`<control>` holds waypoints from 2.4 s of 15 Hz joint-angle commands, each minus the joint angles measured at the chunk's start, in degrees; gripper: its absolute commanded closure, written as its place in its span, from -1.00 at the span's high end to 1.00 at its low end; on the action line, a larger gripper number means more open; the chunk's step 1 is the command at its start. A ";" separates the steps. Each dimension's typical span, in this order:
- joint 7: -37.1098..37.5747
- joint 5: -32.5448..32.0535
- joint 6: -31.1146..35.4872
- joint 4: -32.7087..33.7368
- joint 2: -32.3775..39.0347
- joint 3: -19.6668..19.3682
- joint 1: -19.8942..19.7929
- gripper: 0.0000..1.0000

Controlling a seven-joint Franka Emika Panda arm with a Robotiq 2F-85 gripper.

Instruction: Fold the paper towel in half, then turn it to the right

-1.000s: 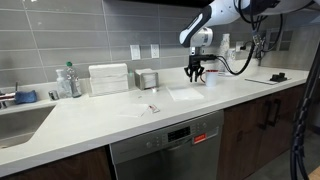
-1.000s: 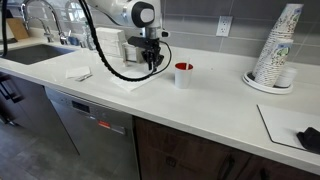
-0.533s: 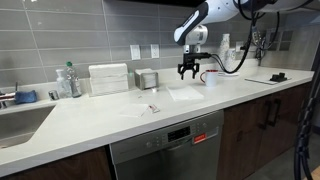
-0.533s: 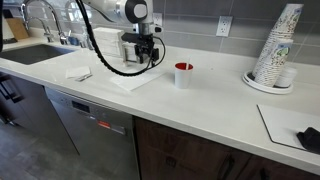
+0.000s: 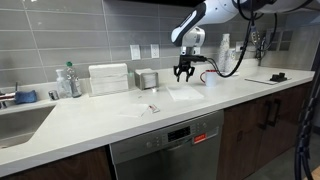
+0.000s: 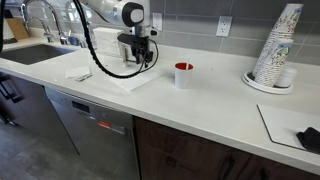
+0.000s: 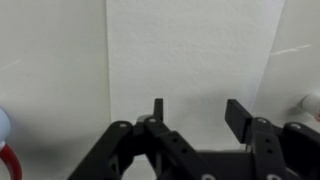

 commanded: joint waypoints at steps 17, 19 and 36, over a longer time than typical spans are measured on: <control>0.36 -8.49 18.72 -6.81 2.53 -2.78 4.79 -0.93; -0.95 -9.58 19.02 -6.87 2.88 -2.26 4.66 -0.92; 18.07 -4.65 -3.81 5.10 9.24 -4.47 3.20 -1.00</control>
